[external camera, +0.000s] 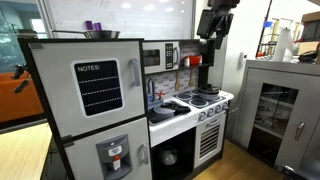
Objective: Push the grey pot to the left side of the stove
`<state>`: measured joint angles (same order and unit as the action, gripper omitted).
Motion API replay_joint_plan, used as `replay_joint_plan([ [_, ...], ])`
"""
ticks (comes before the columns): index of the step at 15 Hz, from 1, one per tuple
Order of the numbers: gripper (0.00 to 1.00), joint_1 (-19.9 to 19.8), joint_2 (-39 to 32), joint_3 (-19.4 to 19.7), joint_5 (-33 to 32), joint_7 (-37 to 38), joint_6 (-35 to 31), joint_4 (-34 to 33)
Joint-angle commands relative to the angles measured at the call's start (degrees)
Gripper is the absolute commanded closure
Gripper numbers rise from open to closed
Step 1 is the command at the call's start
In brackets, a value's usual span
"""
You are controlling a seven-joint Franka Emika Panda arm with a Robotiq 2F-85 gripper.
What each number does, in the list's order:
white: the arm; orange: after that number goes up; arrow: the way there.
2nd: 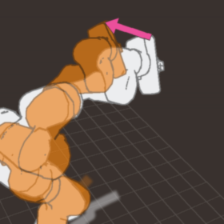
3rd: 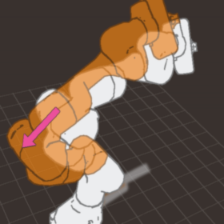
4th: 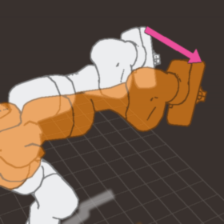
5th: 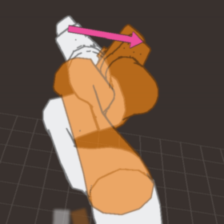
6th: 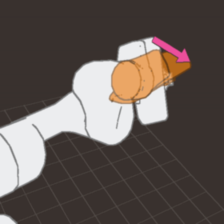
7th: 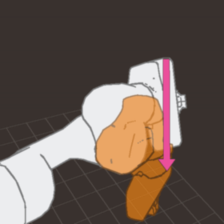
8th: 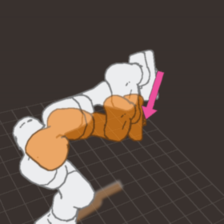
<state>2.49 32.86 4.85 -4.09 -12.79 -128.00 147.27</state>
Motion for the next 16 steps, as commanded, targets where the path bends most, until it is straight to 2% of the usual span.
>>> replay_joint_plan([
  [1,0.00,-1.5,-7.1,2.4,0.3,-2.8,-0.4,-6.0],
  [2,0.00,-1.9,-8.5,3.0,0.5,-3.2,0.0,-7.4],
  [3,0.00,-1.9,-5.2,2.1,0.4,-2.2,-0.3,-4.4],
  [16,0.00,-2.0,-5.6,1.9,0.5,-2.2,-0.2,-4.7],
])
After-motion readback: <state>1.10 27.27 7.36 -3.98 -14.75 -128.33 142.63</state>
